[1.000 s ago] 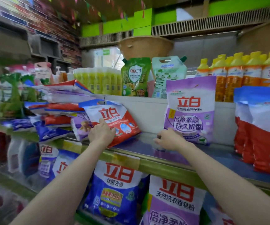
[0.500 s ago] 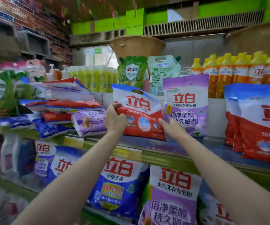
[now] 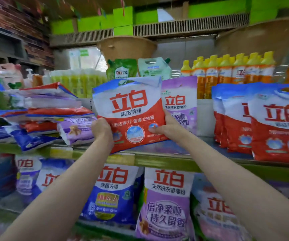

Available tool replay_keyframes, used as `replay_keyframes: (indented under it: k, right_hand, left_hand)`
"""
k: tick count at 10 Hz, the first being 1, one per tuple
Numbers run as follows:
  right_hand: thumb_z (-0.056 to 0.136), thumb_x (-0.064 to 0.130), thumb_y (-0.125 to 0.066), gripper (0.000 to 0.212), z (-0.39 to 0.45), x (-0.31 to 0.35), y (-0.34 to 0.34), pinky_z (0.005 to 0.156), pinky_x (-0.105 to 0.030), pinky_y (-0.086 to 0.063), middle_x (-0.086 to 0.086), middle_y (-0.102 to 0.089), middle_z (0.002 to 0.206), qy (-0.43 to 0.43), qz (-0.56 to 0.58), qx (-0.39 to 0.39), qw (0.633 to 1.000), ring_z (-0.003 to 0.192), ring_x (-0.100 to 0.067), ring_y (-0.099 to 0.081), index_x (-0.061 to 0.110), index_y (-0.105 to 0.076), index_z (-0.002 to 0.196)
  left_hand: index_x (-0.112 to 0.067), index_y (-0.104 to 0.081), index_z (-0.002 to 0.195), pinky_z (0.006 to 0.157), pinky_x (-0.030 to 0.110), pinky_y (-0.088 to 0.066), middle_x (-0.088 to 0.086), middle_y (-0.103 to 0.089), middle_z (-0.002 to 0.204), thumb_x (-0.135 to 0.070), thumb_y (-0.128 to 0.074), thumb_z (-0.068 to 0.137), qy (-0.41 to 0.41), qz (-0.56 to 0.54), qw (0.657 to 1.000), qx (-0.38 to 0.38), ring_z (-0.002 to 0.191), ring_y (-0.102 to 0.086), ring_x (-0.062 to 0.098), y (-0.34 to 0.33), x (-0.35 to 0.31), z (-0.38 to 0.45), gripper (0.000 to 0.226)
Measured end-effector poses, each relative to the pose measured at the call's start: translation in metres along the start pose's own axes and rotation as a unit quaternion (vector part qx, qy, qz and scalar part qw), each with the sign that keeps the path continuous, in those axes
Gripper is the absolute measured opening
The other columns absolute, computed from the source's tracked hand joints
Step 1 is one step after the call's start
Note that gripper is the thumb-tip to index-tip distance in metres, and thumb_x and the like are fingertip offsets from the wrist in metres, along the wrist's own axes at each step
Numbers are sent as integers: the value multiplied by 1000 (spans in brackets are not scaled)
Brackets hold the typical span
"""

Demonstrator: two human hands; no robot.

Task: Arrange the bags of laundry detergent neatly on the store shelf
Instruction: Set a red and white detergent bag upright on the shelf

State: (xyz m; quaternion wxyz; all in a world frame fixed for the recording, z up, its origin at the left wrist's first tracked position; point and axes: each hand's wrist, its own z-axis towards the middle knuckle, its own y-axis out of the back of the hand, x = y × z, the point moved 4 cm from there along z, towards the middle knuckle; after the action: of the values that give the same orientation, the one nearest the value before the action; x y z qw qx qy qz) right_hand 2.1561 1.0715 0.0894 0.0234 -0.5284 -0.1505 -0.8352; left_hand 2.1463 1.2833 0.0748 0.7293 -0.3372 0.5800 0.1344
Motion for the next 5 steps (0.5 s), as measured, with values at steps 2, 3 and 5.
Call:
replay_keyframes:
  k: [2,3,5]
  right_hand:
    - [73,-9,-71,72,-34,5,53,96,-45,-49,-15,-60,124,-15,-56,-42,997,104,-24,-59,5,-37,135]
    - [74,-14,-68,67,-56,4,85,92,-45,-50,-18,-59,122,-25,-42,-66,997,102,-26,-58,0,-40,133]
    - [73,0,-75,55,-98,-6,160,92,-47,-52,-11,-66,116,-45,-19,-173,984,102,-27,-65,9,-52,122]
  left_hand:
    - [-10,-55,73,38,21,-42,3,-54,72,-7,-38,90,31,-55,997,33,59,-50,18,-50,11,-27,24]
    - [-3,-64,92,39,22,-49,11,-64,91,-5,-40,86,22,-54,998,39,69,-62,24,-74,17,-57,24]
    - [-9,-58,107,47,19,-49,12,-66,90,-13,-63,68,18,17,966,257,65,-60,18,-119,32,-126,40]
